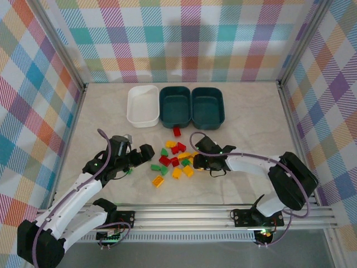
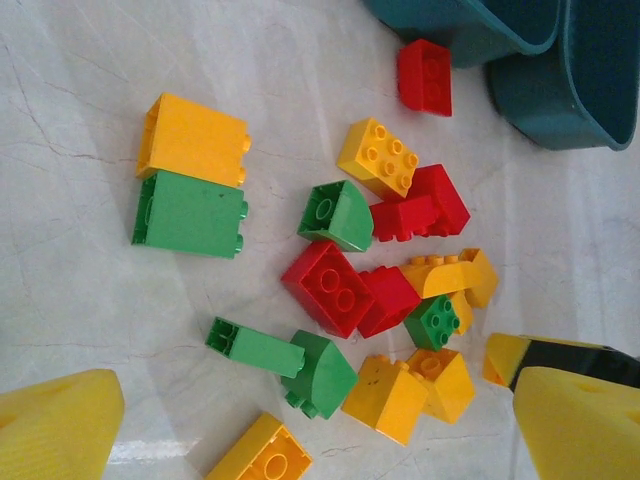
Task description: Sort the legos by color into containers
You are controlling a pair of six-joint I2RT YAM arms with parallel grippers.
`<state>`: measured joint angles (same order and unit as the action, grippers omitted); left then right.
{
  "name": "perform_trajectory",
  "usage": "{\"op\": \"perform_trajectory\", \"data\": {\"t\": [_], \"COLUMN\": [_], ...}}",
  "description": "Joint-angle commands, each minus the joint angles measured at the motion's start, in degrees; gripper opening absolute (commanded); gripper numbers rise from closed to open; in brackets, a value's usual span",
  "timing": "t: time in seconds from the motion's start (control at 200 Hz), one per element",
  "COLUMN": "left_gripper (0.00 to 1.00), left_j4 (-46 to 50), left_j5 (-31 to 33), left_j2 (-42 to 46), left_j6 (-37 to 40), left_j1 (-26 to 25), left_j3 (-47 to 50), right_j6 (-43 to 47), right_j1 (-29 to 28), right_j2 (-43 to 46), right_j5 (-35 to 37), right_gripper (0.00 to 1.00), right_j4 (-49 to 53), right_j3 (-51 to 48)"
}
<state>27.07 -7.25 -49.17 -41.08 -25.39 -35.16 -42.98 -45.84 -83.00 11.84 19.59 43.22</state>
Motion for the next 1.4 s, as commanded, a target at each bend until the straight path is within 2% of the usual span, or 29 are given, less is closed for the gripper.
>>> {"op": "perform_trajectory", "data": {"t": [0.0, 0.105, 0.22, 0.295, 0.355, 0.47, 0.55, 0.7, 0.845, 0.985, 1.085, 1.16, 1.395], "left_gripper": [1.00, 1.00, 1.00, 1.00, 1.00, 1.00, 1.00, 1.00, 1.00, 1.00, 1.00, 1.00, 1.00], "left_j4": [1.74, 3.38, 6.61, 7.88, 7.91, 6.15, 5.82, 8.21, 9.23, 8.45, 6.90, 6.19, 7.02], "left_j5": [2.04, 6.39, 12.72, 14.83, 13.73, 9.27, 5.97, 5.99, 5.68, 4.68, 2.76, 1.73, 1.12], "left_j2": [-0.87, -1.41, -2.28, -2.83, -3.34, -5.07, -6.97, -10.48, -13.37, -16.00, -18.14, -19.69, -21.20], "left_j6": [1.25, 0.78, -1.10, -3.07, -4.98, -7.03, -6.76, -4.61, -3.82, -3.73, -3.81, -4.11, -2.87], "left_j1": [-0.54, -0.45, 0.27, 1.72, 3.93, 8.83, 11.52, 13.62, 15.67, 17.08, 18.14, 18.90, 20.33], "left_j3": [-2.38, -3.36, -4.68, -4.81, -4.67, -3.95, -4.46, -7.04, -7.94, -7.83, -7.21, -6.93, -8.53], "right_j6": [1.14, 4.35, 9.03, 11.35, 13.02, 16.66, 18.88, 21.84, 22.33, 21.95, 20.92, 19.96, 19.91], "right_j1": [-0.30, 1.92, 8.03, 13.84, 18.07, 22.10, 23.11, 24.04, 24.46, 24.89, 25.43, 25.89, 25.89], "right_j2": [4.16, 6.91, 5.68, 2.37, -1.95, -12.78, -20.46, -35.08, -42.79, -47.29, -47.92, -47.42, -41.24], "right_j5": [3.14, 4.23, 4.57, 1.54, -1.32, -4.18, -4.77, -5.12, -4.75, -6.64, -7.70, -8.28, -7.71], "right_gripper": [0.48, 0.47, 0.46, 0.45, 0.45, 0.44, 0.45, 0.45, 0.46, 0.53, 0.57, 0.65, 0.70], "right_j4": [2.20, 4.15, 3.91, 1.70, 0.51, 0.48, 2.04, 9.93, 13.59, 17.04, 16.89, 17.38, 16.83], "right_j3": [0.22, 3.48, 9.77, 14.37, 18.94, 30.24, 39.07, 56.67, 65.82, 71.68, 72.09, 72.10, 69.08]}}
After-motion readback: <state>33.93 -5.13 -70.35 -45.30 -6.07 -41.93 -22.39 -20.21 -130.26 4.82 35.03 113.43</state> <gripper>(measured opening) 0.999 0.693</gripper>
